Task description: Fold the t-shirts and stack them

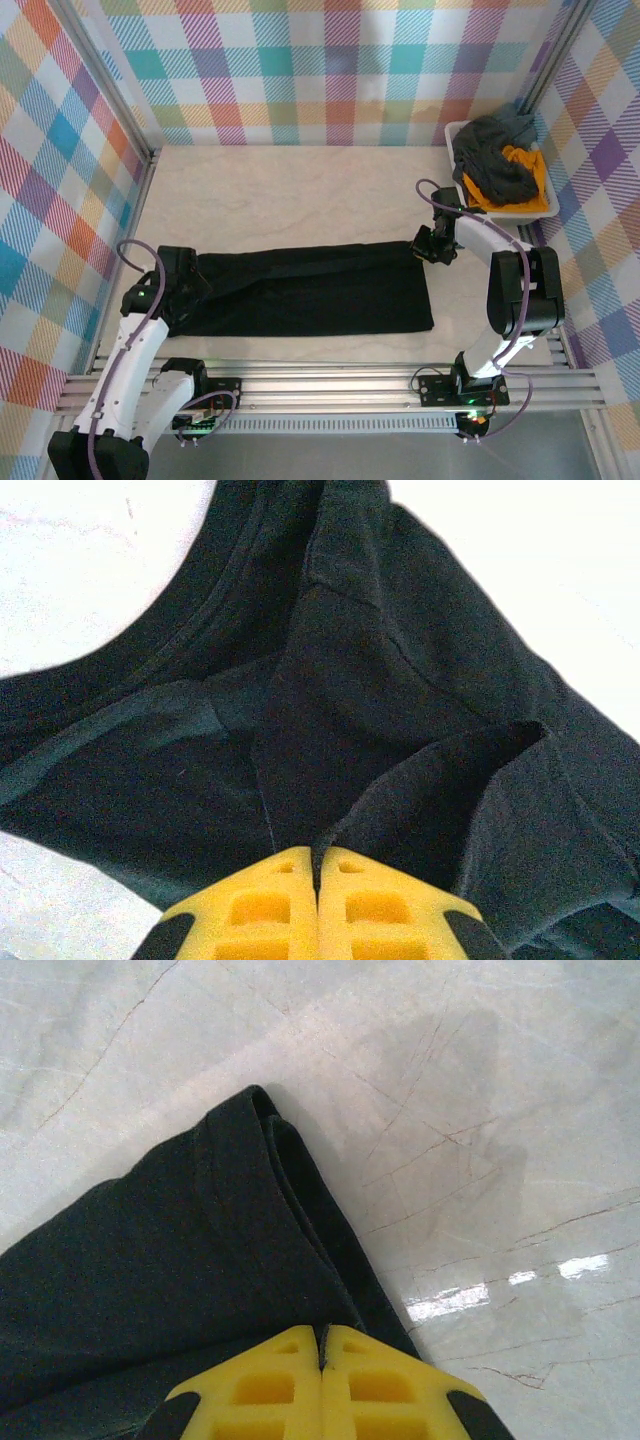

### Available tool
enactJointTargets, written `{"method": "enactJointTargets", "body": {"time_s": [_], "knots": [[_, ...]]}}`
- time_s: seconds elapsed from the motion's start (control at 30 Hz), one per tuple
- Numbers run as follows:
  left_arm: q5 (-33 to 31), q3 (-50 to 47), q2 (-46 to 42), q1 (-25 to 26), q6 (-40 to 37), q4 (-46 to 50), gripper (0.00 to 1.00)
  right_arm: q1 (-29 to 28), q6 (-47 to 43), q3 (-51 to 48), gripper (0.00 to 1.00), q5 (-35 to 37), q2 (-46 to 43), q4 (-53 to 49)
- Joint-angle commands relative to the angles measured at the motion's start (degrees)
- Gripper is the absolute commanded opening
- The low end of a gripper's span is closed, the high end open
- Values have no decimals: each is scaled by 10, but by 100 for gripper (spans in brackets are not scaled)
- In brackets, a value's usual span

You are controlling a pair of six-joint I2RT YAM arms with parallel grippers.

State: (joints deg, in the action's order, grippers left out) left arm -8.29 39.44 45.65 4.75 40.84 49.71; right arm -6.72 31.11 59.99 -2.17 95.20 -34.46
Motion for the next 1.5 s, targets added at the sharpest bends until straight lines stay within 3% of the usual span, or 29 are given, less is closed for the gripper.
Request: {"method": "enactJointTargets", "body": {"time_s": [0.0,0.17,0.4,0.67,0.73,1.13,1.3,1.33,1.43,1.47], "knots": [[-26,-13,-6,3,29,33,0,5,11,-12,0,0,-10,2],[-67,-13,-26,3,45,42,0,5,12,-26,0,2,-48,-1],[-95,10,15,3,46,33,0,1,23,-55,0,-8,-94,-13],[-94,-19,-7,3,85,35,0,1,34,-106,0,-14,-78,13],[-83,-33,-10,3,91,27,0,0,40,-112,4,-16,-76,20],[-84,-50,33,3,98,-7,0,0,42,-114,7,-13,-83,15],[-85,-58,37,3,98,-7,0,1,50,-120,22,2,-100,15],[-89,-57,36,3,99,-4,6,0,52,-123,25,9,-111,16],[-91,-42,27,3,80,-2,40,-2,57,-129,30,26,-156,13],[-89,-29,26,3,71,0,44,-6,57,-127,31,31,-169,10]]}}
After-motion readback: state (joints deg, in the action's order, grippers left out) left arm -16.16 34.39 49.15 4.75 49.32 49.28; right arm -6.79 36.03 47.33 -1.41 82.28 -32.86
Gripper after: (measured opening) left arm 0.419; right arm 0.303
